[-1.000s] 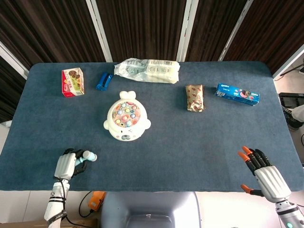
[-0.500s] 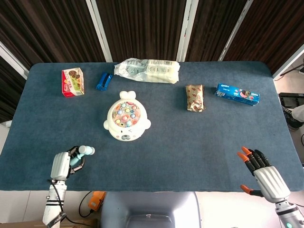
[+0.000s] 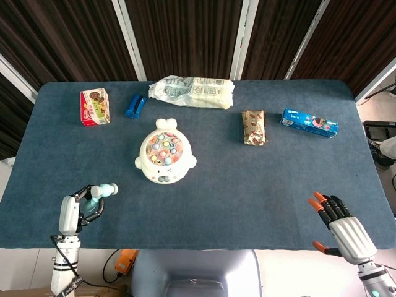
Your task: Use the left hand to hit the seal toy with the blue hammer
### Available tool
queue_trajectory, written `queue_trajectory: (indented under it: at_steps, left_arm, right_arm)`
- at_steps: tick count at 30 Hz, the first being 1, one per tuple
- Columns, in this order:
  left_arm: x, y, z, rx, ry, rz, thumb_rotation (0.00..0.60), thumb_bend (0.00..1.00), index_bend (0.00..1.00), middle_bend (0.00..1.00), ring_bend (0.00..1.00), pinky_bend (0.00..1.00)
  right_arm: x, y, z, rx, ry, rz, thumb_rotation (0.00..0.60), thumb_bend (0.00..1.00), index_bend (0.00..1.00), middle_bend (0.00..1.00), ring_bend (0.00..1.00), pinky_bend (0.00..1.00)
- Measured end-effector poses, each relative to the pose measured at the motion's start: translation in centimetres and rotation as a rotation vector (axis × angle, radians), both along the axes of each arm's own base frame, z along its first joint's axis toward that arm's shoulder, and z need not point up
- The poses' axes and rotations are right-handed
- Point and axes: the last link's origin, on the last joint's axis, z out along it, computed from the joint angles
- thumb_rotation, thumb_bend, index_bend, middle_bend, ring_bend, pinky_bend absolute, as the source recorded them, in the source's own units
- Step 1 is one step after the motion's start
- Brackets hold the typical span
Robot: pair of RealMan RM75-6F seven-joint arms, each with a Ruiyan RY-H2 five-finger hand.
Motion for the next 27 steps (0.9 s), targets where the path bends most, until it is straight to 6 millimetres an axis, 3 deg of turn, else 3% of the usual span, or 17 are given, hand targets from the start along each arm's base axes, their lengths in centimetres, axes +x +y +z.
queue_trajectory:
  at_steps: [4,11,21,27]
  left_arm:
    - [1.3,1.2,-0.2,-0.022,0.022,-0.018,0.600,0.80,0.72,0.89,0.98,1.00]
    - [5.3,4.7,-1.0,-0.082,0.104,-0.039,0.600,0.82,0.73,0.91,1.00,1.00]
    - [11.1,11.2,-2.3,-0.163,0.262,0.002,0.600,0.82,0.73,0.92,1.00,1.00]
    - [12.7,13.9,-4.2,-0.207,0.323,0.051,0.600,0.83,0.74,0.92,1.00,1.00]
  right_arm:
    - [0.1,0.0,-0.1,0.005,0.001,0.000,0.600,0.20,0.00,0.00,0.00,0.00]
    - [0.0,-0.2,0.0,0.001,-0.002,-0.005,0.600,0.20,0.00,0.00,0.00,0.00]
    - [-0.3,-0.6,0.3,-0.002,-0.002,-0.026,0.600,0.20,0.00,0.00,0.00,0.00]
    - [-0.5,-0.8,0.3,-0.001,-0.001,-0.034,0.600,0.20,0.00,0.00,0.00,0.00]
